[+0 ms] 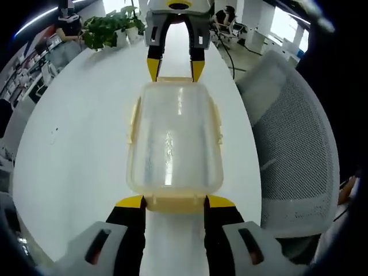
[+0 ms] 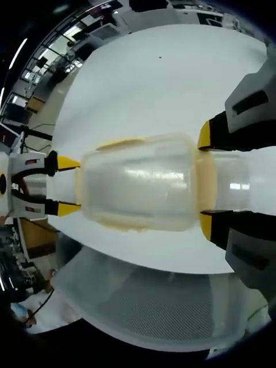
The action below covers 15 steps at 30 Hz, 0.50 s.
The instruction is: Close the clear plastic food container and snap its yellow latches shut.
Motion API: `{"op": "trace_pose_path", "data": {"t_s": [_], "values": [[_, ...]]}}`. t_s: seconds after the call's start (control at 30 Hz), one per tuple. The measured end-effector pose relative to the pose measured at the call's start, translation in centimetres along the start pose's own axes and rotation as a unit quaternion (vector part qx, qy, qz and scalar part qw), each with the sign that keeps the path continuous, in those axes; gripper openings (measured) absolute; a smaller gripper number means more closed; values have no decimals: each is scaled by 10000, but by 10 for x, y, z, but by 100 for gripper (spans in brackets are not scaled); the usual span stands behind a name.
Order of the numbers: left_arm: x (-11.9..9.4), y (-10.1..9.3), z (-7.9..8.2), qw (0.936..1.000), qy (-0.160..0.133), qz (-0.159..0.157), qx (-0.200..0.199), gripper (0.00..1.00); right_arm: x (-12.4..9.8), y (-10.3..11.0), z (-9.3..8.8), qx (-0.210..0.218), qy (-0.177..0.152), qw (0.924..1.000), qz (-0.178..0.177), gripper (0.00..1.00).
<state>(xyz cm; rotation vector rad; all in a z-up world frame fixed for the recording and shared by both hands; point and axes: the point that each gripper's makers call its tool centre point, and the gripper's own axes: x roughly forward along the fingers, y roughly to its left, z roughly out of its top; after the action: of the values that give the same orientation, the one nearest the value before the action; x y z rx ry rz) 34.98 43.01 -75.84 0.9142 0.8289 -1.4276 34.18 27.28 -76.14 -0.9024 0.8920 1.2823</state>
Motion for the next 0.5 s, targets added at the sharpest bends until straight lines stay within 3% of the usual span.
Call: {"op": "trace_pose_path", "data": {"t_s": [0.5], "values": [[22, 9, 32, 10000, 29, -48, -34, 38, -13, -7, -37, -1, -26, 10000, 58, 39]]}}
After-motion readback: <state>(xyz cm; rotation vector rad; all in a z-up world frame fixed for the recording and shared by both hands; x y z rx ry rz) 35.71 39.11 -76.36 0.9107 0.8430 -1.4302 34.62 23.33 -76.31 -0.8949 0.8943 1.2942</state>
